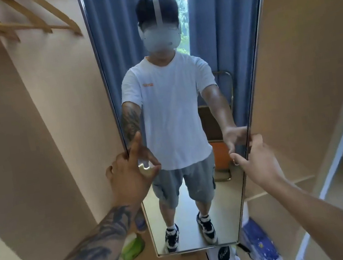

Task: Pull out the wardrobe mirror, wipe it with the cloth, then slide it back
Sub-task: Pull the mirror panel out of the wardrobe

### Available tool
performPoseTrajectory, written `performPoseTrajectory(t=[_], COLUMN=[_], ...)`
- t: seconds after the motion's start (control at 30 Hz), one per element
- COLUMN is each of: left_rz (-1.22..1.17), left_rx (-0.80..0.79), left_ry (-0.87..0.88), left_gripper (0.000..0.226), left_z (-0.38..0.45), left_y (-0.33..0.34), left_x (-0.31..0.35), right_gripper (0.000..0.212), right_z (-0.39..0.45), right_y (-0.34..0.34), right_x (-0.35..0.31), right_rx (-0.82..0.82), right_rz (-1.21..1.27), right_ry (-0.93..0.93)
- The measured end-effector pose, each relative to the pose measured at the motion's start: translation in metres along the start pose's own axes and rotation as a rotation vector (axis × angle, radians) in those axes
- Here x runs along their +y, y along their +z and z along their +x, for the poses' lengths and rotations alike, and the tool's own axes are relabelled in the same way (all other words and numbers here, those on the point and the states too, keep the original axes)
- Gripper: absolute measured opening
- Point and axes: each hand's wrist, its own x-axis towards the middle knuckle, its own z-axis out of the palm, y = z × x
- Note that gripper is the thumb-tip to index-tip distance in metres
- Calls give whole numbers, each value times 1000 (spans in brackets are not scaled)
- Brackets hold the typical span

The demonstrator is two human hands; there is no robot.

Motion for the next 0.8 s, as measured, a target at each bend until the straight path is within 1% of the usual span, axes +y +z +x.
performPoseTrajectory(t=[0.1,0.2,0.33,0.57,0.7,0.8], left_rz=[14,62,112,104,103,102], left_rx=[17,28,5,6,-4,-15], left_ry=[-19,-39,-79,-115,-158,-171], left_gripper=[118,117,116,113,112,107], left_z=[-9,-16,-23,-35,-38,-40], left_y=[-3,-8,-15,-22,-23,-25], left_x=[4,11,24,40,50,57], right_gripper=[50,51,65,77,81,87], right_z=[9,16,23,23,29,30], right_y=[7,9,6,-7,-11,-11], right_x=[7,15,18,23,28,32], right_rx=[-30,-80,-151,-253,-323,-353], right_rz=[55,77,104,190,156,119], right_ry=[18,6,0,-86,-123,-211])
